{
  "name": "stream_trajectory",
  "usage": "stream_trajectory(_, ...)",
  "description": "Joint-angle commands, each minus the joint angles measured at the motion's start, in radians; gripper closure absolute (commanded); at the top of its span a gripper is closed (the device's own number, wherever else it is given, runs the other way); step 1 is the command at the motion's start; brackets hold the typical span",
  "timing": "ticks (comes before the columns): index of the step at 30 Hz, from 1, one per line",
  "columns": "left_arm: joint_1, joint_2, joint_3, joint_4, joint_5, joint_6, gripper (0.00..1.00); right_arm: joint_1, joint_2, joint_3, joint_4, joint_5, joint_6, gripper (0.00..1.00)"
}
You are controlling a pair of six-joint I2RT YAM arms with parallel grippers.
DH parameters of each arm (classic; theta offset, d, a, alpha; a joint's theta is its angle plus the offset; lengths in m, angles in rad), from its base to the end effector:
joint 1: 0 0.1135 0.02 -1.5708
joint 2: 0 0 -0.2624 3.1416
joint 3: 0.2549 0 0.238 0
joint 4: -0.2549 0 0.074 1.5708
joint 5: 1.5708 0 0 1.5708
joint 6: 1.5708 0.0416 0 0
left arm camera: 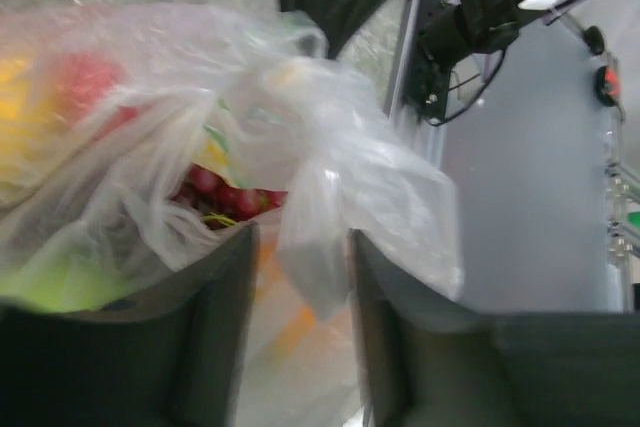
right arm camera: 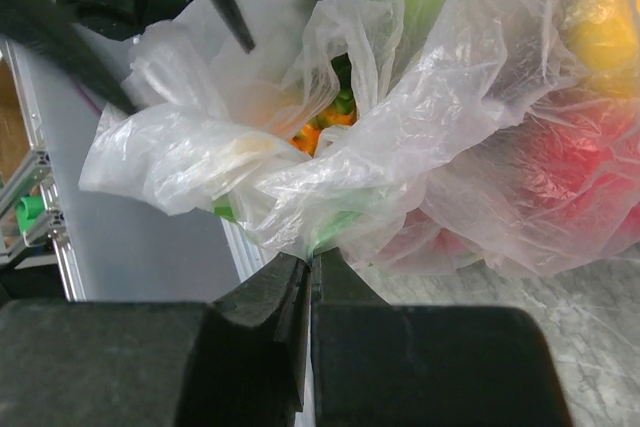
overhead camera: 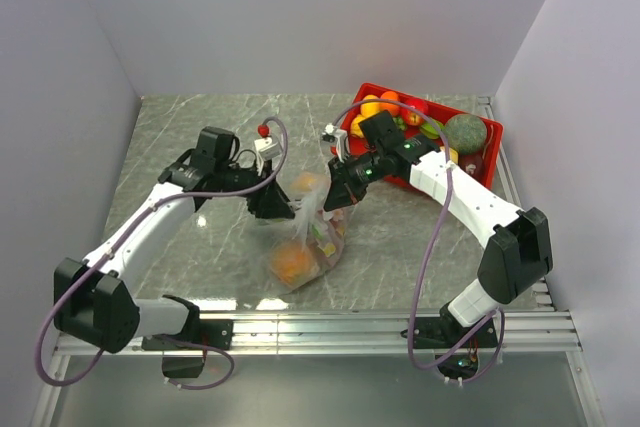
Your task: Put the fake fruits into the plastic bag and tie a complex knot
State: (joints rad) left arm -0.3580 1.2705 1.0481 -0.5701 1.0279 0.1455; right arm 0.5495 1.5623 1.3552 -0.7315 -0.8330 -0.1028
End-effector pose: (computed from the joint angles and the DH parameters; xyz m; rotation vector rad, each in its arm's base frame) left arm 0.2191 -0.1200 0.3039 1.0223 1.9673 -1.3065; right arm 0.2532 0.1912 0.3050 -1.1162 2.1984 1.2294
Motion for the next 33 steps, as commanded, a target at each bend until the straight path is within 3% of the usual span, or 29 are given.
stream_trajectory(1, -0.009, 0.047, 0.016, 0.102, -0.045, -0.086, 0.58, 0.003, 0.005, 0.050, -0.034, -0.026, -0.052, 1.00)
stream_trajectory(2, -0.007, 0.059, 0.026, 0.073, -0.049, -0.084, 0.79, 0.000, 0.002, 0.050, -0.042, -0.022, -0.075, 1.00)
stream_trajectory(5, 0.043, 0.081, 0.026, 0.033, -0.014, -0.058, 0.99, -0.013, -0.007, 0.041, -0.078, 0.005, -0.124, 1.00)
stream_trajectory(10, 0.189, 0.000, -0.019, 0.125, -0.029, -0.138, 1.00, -0.048, -0.028, -0.001, -0.146, 0.046, -0.195, 1.00)
stream_trajectory(17, 0.298, -0.066, -0.077, 0.142, -0.201, -0.222, 1.00, -0.108, -0.067, -0.073, -0.197, 0.147, -0.302, 1.00)
stream_trajectory(26, 0.324, -0.051, -0.115, 0.110, -0.163, -0.179, 1.00, -0.140, -0.041, -0.097, -0.235, 0.136, -0.351, 1.00)
stream_trajectory(30, 0.335, -0.045, -0.119, 0.075, -0.250, -0.120, 1.00, -0.152, -0.050, -0.125, -0.215, 0.186, -0.354, 1.00)
stream_trajectory(33, 0.422, -0.042, -0.117, 0.058, -0.293, -0.110, 1.00, -0.181, -0.064, -0.145, -0.220, 0.230, -0.376, 1.00)
